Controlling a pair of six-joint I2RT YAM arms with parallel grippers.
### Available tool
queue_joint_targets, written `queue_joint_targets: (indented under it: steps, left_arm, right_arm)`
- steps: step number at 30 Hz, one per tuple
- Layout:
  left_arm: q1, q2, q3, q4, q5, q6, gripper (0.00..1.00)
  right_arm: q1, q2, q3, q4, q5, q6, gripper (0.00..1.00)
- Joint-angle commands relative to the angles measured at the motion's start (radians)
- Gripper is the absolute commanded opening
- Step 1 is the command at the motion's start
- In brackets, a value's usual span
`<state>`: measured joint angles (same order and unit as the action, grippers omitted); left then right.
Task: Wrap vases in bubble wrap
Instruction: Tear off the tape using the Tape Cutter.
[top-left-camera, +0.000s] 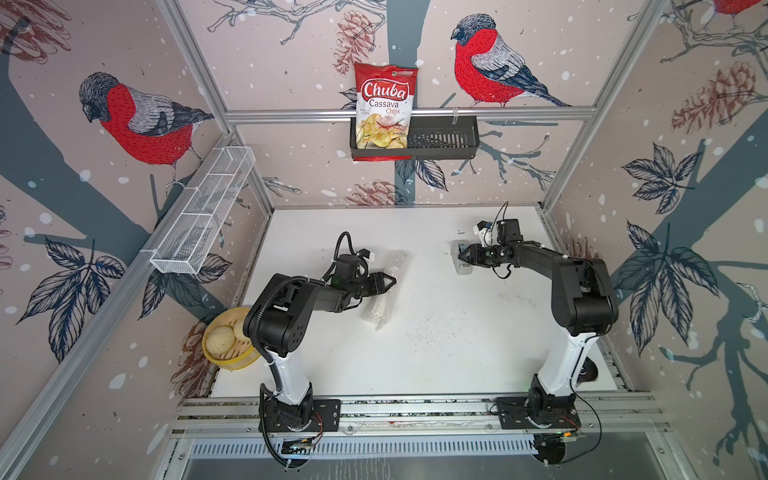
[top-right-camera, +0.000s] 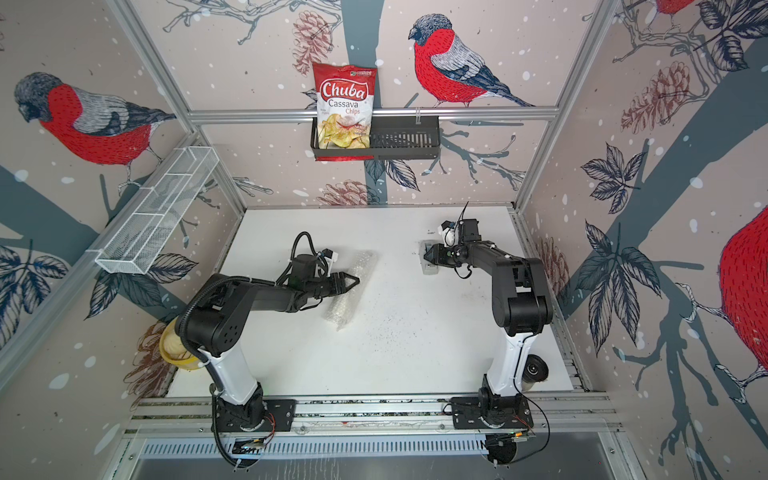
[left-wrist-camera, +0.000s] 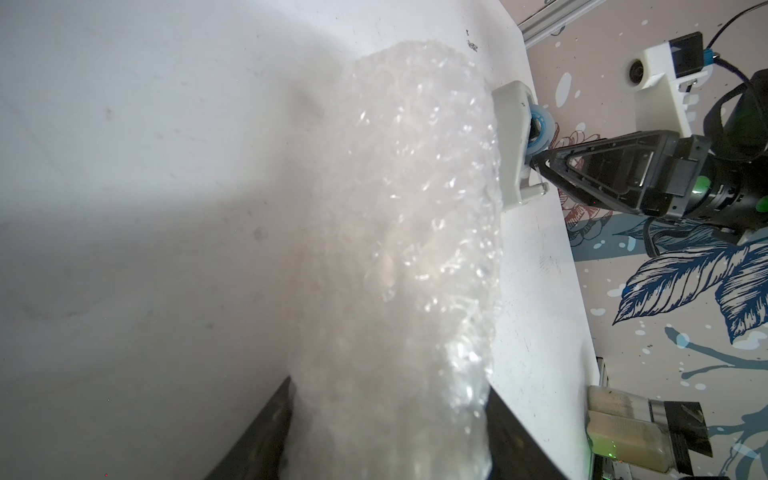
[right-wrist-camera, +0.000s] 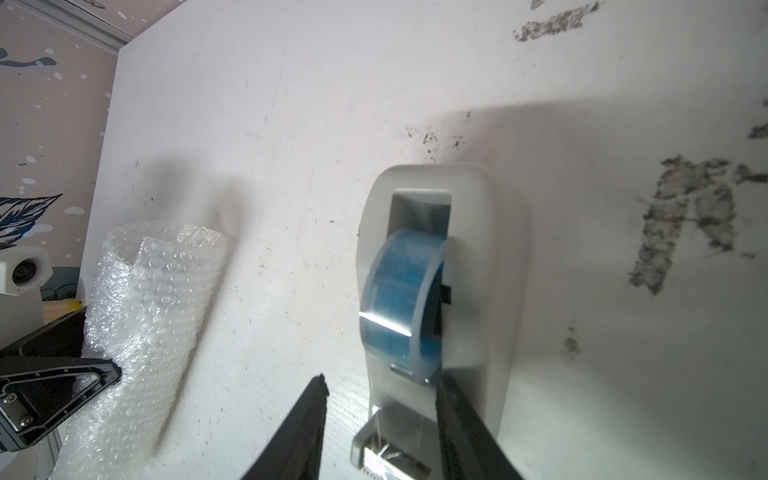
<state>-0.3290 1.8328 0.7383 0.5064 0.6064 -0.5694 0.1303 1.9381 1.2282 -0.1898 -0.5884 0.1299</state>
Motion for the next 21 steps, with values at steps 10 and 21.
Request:
queue_joint_targets:
  steps: [10,21]
  left_arm:
    - [0.001,0.011,-0.004,-0.134,-0.060,0.018,0.28]
    - [0.001,0.014,-0.002,-0.136,-0.057,0.019,0.28]
  right_arm:
    - [-0.008,0.028,0.021,-0.042,-0.039,-0.012,0.40]
    - [-0.040,0.033,0.000,-0.001,-0.117,0.010,0.32]
